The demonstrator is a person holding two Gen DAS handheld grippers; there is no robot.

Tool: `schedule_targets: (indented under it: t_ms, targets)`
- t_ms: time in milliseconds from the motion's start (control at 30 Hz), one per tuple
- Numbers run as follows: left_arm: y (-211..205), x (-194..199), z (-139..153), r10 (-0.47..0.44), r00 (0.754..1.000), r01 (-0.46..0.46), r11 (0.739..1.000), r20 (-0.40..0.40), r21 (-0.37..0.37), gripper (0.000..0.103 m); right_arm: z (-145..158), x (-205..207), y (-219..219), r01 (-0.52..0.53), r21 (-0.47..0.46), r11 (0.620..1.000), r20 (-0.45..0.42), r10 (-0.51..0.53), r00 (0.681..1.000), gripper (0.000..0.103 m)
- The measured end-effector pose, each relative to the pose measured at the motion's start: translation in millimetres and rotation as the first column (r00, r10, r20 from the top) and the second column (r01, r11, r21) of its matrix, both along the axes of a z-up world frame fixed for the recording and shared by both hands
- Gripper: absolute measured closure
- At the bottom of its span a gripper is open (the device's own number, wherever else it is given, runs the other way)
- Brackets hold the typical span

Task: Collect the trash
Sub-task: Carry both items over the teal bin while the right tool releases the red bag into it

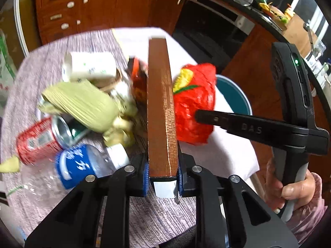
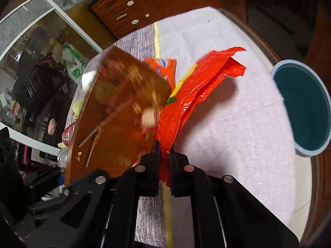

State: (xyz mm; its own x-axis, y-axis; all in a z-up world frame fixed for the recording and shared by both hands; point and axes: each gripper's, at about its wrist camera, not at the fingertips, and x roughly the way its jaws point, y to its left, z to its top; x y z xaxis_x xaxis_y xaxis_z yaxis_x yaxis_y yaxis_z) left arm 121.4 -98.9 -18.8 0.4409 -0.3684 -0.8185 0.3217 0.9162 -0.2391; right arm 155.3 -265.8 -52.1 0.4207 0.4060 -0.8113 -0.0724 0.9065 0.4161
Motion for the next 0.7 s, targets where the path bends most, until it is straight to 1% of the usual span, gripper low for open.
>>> schedule_targets:
  t_ms: [100,200,333,433,533,600,700]
  targets:
    - [2.0,1.1,15.1,0.007,0.999,-0.008,1.0,0.043,0.017,0.083,11.8,-3.7,-9.4,0.016,0.004,1.0,0.022,-0.016,1.0,0.096]
    - [4.7,2.3,24.7,0.016,0.998,-0.017,1.0,0.06,0.016,0.083,24.1,-6.2,-16.1,0.031,-0.002,1.0,0.049,-0.031,0.998,0.096]
    - [-0.7,3.9,40.1,-0.01,0.994,0.009,1.0,0.105,0.015,0.083,41.8,-11.4,-39.4,0.077,-0.02,0.997,0.09,-0.075,0.993,0.096]
    - [-13.0,7.6,56.4,-0.036,0.99,0.036,0.999,0.14,0.006,0.083,49.1,-15.6,-61.7,0.128,-0.026,0.991,0.101,-0.125,0.987,0.096]
    - [-35.5,17.6,70.5,-0.073,0.984,0.074,0.997,0.163,0.004,0.083,54.0,-17.4,-89.1,0.181,-0.049,0.982,0.114,-0.175,0.978,0.096]
    - [-54.8,25.1,74.7,-0.11,0.979,0.11,0.994,0.17,0.008,0.083,51.7,-16.9,-111.6,0.227,-0.063,0.972,0.109,-0.22,0.969,0.096]
    - [-85.5,38.5,77.4,-0.159,0.973,0.159,0.987,0.17,0.014,0.083,41.7,-15.3,-144.3,0.287,-0.086,0.954,0.079,-0.281,0.957,0.096]
